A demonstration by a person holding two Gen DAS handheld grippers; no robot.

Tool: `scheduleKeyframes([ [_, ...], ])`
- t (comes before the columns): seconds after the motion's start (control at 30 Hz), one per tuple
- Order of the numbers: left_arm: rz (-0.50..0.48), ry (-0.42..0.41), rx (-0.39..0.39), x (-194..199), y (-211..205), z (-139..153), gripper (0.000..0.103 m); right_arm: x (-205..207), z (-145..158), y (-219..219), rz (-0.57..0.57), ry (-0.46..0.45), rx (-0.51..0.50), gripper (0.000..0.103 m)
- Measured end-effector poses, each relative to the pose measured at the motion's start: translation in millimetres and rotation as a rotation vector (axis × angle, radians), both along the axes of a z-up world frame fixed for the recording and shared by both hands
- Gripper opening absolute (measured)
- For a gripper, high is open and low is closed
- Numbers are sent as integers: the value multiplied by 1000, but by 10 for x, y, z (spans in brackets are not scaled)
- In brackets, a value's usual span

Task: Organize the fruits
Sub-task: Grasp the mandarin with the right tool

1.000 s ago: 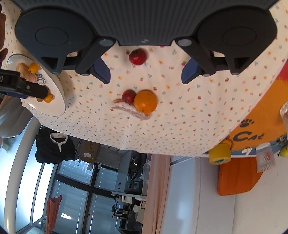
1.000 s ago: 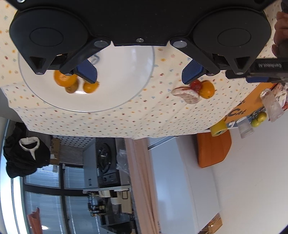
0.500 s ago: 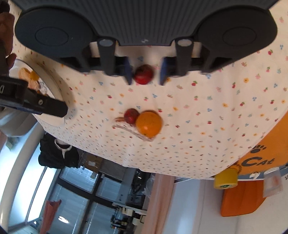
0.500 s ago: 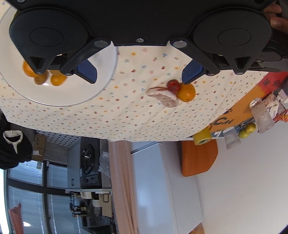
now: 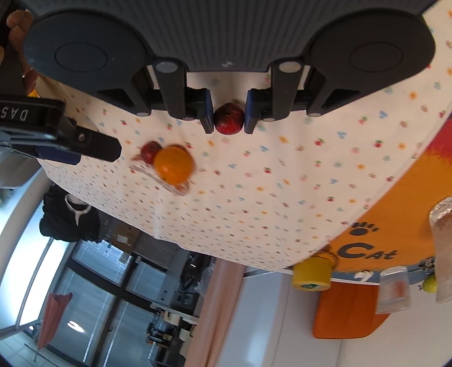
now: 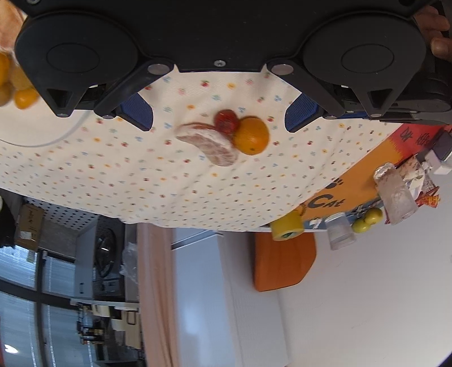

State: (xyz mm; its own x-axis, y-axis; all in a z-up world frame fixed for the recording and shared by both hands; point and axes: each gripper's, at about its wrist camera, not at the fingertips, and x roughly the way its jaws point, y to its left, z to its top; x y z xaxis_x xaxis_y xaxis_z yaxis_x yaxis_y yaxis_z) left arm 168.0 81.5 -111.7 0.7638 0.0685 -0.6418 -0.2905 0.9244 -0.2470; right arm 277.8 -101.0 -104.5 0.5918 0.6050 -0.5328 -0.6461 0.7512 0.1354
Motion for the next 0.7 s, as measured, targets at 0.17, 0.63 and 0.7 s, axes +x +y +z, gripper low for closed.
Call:
scheduleKeyframes([
  [0.17, 42, 2, -41, -39, 167, 16, 21, 52, -27, 194, 49, 17, -6, 92],
  [0.63, 93, -15, -62, -112, 361, 34, 21, 177, -100, 607, 108, 30, -52, 66],
  [0.7, 96, -16, -66, -120, 371, 37, 21, 201, -132, 644, 106, 40, -65, 54],
])
